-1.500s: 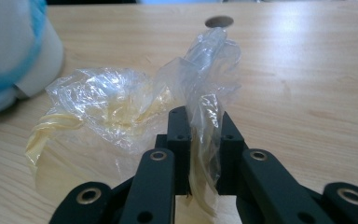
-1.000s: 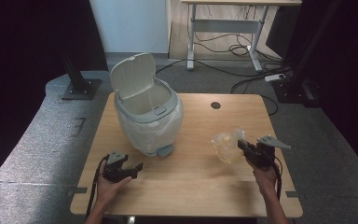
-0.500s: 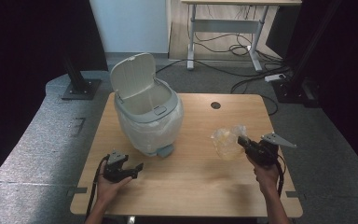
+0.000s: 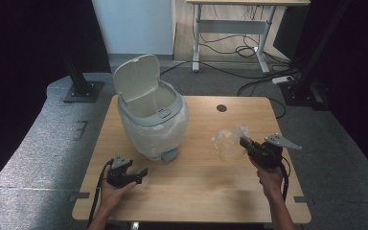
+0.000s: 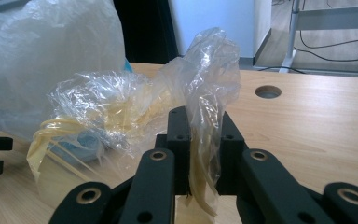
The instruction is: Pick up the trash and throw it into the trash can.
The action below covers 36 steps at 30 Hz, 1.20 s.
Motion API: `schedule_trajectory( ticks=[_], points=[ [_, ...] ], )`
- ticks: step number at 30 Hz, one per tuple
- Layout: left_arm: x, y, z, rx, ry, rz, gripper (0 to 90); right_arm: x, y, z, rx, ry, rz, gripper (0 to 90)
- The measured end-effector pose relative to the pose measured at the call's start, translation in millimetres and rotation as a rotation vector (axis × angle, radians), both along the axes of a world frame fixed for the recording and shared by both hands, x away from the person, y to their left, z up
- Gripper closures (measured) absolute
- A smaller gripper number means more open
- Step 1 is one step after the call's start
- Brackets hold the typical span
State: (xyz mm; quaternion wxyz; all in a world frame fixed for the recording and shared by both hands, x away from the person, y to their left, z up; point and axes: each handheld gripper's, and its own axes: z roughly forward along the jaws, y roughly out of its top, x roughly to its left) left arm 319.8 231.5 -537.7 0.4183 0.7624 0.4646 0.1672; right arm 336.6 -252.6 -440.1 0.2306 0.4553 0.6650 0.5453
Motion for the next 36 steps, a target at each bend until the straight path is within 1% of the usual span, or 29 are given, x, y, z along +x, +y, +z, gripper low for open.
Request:
schedule_trajectory(
  ticks=[3, 7, 11, 16, 24, 26, 29, 33, 36],
  points=[
    [0.3, 1.4, 1.1, -0.01, 0.001, 0.003, 20.6, 1.5, 4.9, 4.3, 0.03, -0.001, 0.007, 80.1],
    [-0.3, 3.2, 2.4, -0.017, -0.003, 0.009, 20.7, 2.5, 13.6, 9.1, 0.034, -0.017, 0.02, 80.1],
    [0.0, 2.6, 1.4, -0.015, 0.0, 0.004, 20.7, 5.4, 16.2, 14.7, 0.051, -0.02, 0.026, 80.1],
    [0.2, 1.7, 0.9, -0.014, 0.004, 0.0, 20.7, 7.6, 15.7, 26.5, 0.055, -0.029, 0.023, 80.1],
    [0.0, 0.9, 0.6, -0.016, 0.006, -0.003, 20.8, 6.4, 15.9, 47.2, 0.065, -0.06, 0.026, 80.1],
    [0.3, 0.6, 0.0, -0.013, 0.009, -0.007, 20.8, 8.0, 18.1, 50.7, 0.066, -0.057, 0.032, 80.1],
    [0.5, 0.1, -0.5, -0.016, 0.01, -0.007, 20.9, 10.4, 22.4, 56.2, 0.053, -0.059, 0.042, 80.2],
    [0.5, 0.8, -0.3, -0.015, 0.01, -0.007, 21.0, 12.9, 25.5, 66.0, 0.075, -0.067, 0.054, 80.2],
    [0.5, 0.7, -0.7, -0.014, 0.012, -0.008, 21.0, 13.9, 28.1, 73.7, 0.074, -0.074, 0.056, 80.1]
  ],
)
